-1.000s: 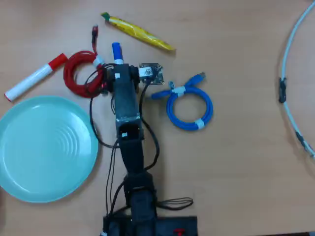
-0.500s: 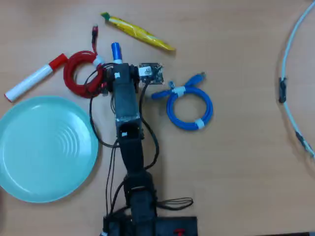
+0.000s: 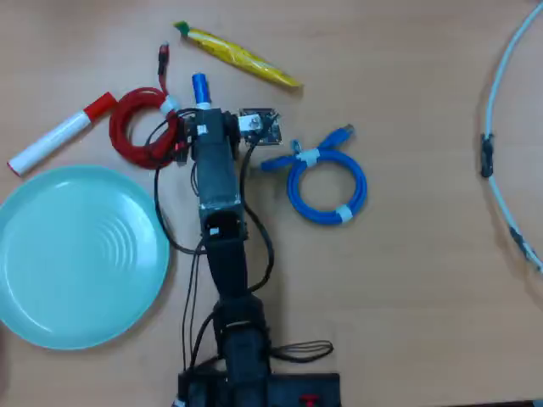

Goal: Pick up the blue pen and put it in the green bowl

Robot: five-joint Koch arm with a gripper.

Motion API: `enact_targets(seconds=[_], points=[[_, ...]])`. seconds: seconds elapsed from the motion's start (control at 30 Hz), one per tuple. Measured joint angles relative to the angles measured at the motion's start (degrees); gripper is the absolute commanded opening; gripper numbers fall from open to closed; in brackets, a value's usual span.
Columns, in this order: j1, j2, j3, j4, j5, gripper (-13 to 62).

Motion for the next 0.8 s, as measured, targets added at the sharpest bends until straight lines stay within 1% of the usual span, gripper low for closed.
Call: enact_targets(seconds=[0.07,0.1,0.3,0.37,0.43,0.53,0.8], points=[[-1.0,0.0,-0.4,0.0,-0.2,9.8],[-1.4,0.0,-0.5,0.0,-0.4,8.6],[-1.8,-0.2,-0.6,0.1,0.7,7.1],[-1.8,-0.2,-0.6,0.3,3.5,4.9],[-2.0,-0.3,-0.6,0.3,6.7,0.6],[-1.9,-0.3,-0.6,0.3,9.1,-8.2],[-1.9,-0.3,-0.6,0.4,9.5,-7.7]])
